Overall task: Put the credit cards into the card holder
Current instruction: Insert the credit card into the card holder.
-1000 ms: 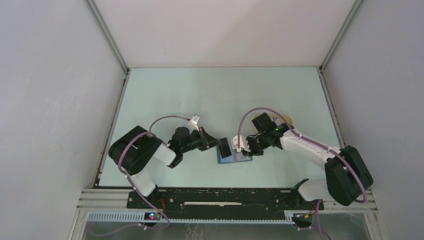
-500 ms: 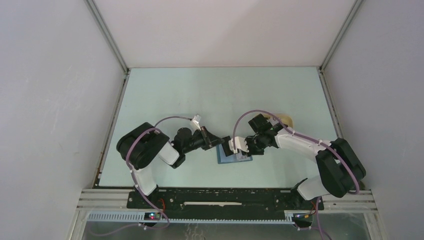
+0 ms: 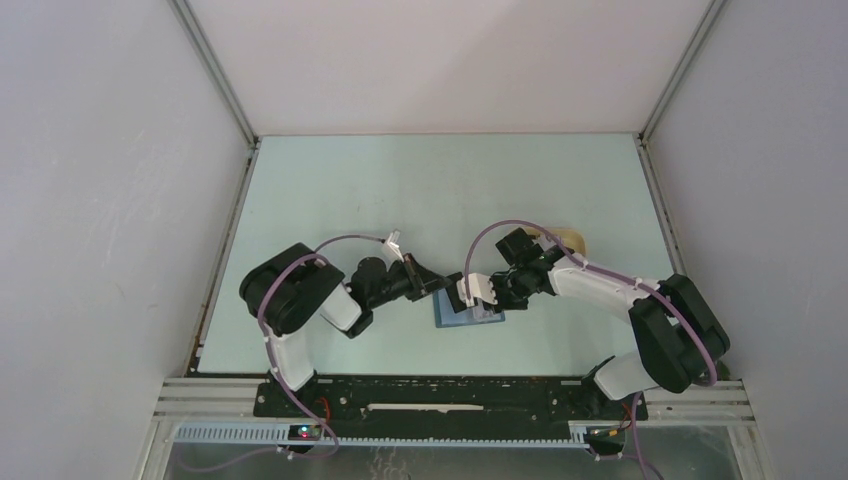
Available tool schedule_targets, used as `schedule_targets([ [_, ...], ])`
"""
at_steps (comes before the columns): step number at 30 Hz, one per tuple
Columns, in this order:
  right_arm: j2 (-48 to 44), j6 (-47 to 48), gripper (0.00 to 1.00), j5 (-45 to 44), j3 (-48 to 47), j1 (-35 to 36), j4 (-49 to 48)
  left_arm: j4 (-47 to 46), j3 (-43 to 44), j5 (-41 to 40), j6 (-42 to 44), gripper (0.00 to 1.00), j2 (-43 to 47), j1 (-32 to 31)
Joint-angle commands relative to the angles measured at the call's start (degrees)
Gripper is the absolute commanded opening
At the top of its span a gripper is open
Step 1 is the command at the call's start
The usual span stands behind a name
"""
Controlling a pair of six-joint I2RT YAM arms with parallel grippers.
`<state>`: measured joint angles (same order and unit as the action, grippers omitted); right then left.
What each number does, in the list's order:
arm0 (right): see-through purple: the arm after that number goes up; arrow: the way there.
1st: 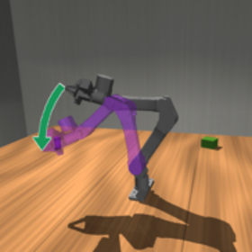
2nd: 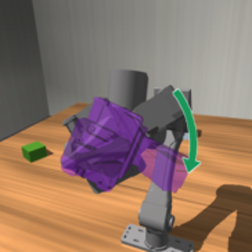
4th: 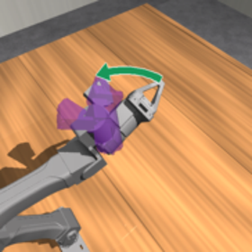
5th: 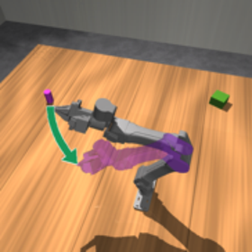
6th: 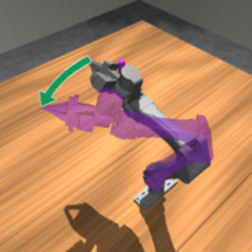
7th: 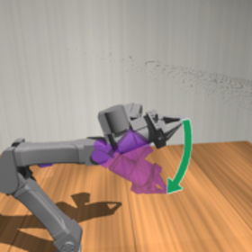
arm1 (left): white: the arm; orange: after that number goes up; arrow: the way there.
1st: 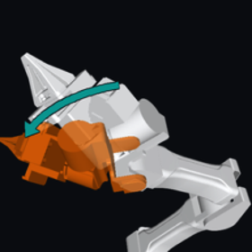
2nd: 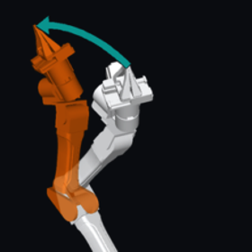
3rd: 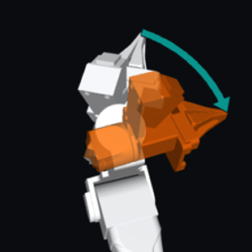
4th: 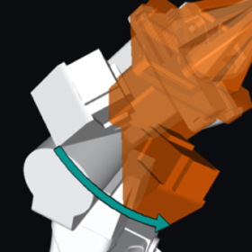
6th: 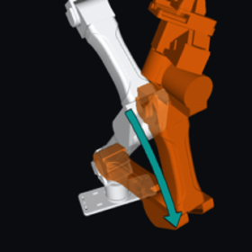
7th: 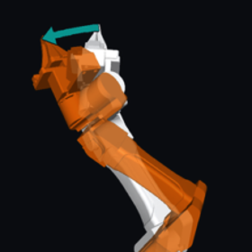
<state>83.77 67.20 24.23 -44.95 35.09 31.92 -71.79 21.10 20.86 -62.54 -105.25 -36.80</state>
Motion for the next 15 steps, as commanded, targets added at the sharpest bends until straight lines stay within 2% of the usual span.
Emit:
schedule_targets([
  [1,0.49,-0.39,0.2,-0.41,-1.94,0.59,0.22,1.69,1.73,-2.49,1.39,0.0,1.47,-1.01],
  [15,0.78,-0.67,0.2,-0.67,-2.25,0.59,0.66,5.94,1.67,-3.91,2.34,0.0,2.72,-1.84],
])
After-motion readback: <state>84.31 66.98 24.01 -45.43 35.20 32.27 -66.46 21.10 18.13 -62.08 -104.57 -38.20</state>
